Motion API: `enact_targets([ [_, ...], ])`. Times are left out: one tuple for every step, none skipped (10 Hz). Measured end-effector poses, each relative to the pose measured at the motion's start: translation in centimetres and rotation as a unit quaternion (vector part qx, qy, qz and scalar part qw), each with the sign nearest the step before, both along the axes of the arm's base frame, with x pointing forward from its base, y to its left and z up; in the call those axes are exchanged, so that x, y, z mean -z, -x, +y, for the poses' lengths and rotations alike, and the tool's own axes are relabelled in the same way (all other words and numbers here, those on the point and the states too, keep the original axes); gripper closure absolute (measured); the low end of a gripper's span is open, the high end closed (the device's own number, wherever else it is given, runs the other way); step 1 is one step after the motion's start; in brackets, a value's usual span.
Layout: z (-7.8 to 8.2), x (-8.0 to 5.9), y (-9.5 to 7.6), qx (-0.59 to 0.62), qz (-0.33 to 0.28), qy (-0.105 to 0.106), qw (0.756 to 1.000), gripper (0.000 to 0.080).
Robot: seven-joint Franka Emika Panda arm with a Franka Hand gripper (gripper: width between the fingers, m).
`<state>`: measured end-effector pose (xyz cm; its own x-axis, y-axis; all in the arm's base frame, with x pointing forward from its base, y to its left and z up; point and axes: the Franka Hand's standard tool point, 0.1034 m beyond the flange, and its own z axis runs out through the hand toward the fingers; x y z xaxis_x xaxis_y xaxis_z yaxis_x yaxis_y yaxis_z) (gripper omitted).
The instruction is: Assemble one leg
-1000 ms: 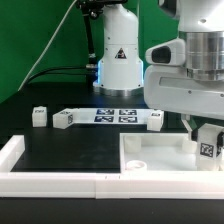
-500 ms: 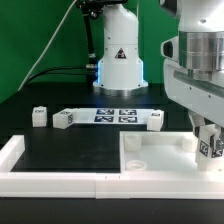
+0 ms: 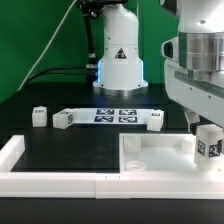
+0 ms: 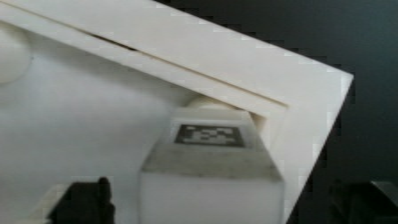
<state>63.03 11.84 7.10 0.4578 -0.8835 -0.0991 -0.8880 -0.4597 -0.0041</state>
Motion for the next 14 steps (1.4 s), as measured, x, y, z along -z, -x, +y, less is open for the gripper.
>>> enact_targets([
  [0.19, 0.03, 0.11, -0.09, -0.006, -0.003, 0.996, 0.0157],
  [0.3, 0.04, 0.12, -0.149, -0.012, -0.004, 0.989, 0.0157],
  [0.34, 0.05, 0.13, -0.232, -0.019, -0.007, 0.972, 0.0151],
  [0.24, 0.1, 0.13, -0.288, -0.023, -0.01, 0.957, 0.0151],
  [0.18, 0.17, 0.15, -0.343, -0.028, -0.012, 0.939, 0.0151],
  [0.16, 0.25, 0.18, -0.411, -0.033, -0.015, 0.911, 0.0151],
  [0.18, 0.25, 0.13, -0.459, -0.039, -0.016, 0.887, 0.0151],
  [0.18, 0.25, 0.13, -0.494, -0.041, -0.017, 0.868, 0.0151],
  [0.02, 0.25, 0.12, -0.577, -0.046, -0.017, 0.815, 0.0151],
  [-0.1, 0.26, 0.1, -0.608, -0.048, -0.018, 0.792, 0.0151],
  [-0.1, 0.26, 0.1, -0.602, -0.048, -0.018, 0.797, 0.0151],
  [-0.12, 0.26, 0.1, -0.602, -0.048, -0.018, 0.797, 0.0286],
  [-0.14, 0.26, 0.09, -0.602, -0.048, -0.018, 0.797, 0.0286],
  [-0.15, 0.26, 0.09, -0.602, -0.048, -0.018, 0.797, 0.0424],
])
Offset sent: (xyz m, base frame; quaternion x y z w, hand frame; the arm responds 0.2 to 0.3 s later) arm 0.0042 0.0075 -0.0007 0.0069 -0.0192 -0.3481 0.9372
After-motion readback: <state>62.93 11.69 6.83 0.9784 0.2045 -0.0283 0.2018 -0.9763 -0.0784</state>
